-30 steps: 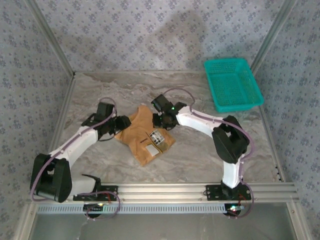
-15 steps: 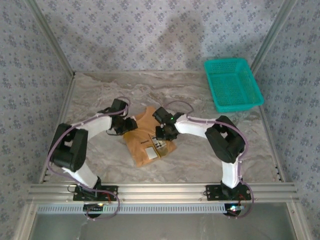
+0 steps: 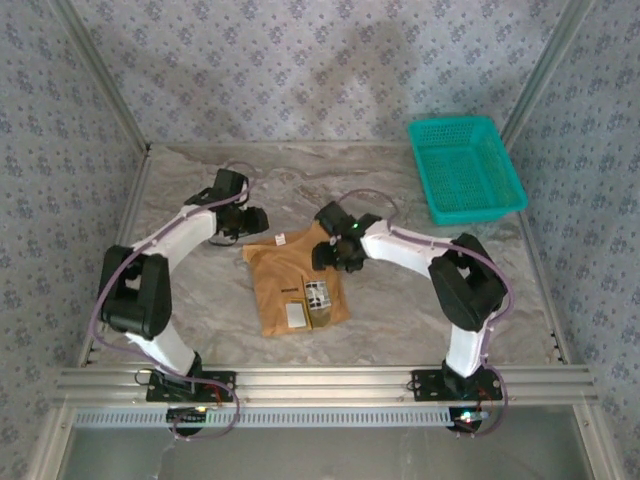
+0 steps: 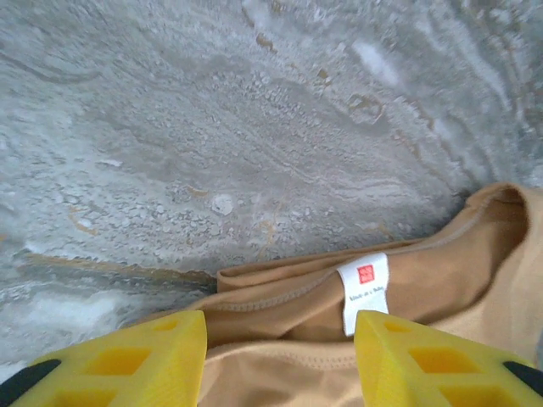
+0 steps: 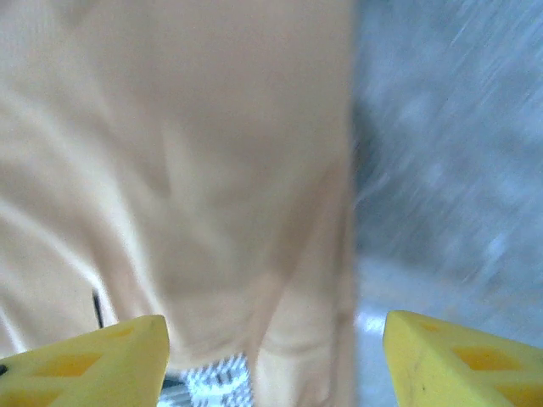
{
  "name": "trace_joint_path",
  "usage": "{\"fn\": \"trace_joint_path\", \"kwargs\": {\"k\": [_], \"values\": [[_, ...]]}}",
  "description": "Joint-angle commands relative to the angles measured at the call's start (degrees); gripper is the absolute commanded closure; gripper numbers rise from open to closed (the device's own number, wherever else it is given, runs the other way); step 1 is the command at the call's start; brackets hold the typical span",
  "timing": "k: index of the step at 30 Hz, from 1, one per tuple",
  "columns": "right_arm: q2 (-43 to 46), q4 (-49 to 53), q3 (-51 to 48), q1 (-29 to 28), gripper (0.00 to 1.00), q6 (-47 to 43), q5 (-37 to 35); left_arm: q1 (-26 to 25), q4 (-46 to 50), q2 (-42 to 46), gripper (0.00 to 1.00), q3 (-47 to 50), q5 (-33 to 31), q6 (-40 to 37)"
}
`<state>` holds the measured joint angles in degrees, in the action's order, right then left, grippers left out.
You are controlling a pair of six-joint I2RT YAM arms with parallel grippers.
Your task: Fold the inside-out t-shirt
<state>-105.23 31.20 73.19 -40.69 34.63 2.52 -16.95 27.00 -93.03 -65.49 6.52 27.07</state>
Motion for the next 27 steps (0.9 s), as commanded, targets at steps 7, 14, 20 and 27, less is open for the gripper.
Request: {"fn": "trace_joint_path", "kwargs": {"k": [7, 14, 20, 27], "values": [[-12.57, 2.58, 13.75, 4.26, 0.29, -11.71, 0.96, 4.08, -5.46, 14.90, 0.53, 14.76, 4.75, 3.57], [-18.15, 5.18, 18.65, 1.44, 0.40, -12.14, -2.80, 5.34, -8.39, 19.90, 0.55, 19.85, 5.84, 5.26], [-21.37, 6.21, 19.94, 0.48, 0.62, -11.17, -2.57, 5.96, -8.53, 18.90, 0.56, 21.26, 6.99, 6.15], [-16.78, 3.58, 14.41, 3.31, 0.90, -9.98, 0.06, 5.96, -15.14, 16.25, 0.48, 23.51, 11.08, 9.67]]}}
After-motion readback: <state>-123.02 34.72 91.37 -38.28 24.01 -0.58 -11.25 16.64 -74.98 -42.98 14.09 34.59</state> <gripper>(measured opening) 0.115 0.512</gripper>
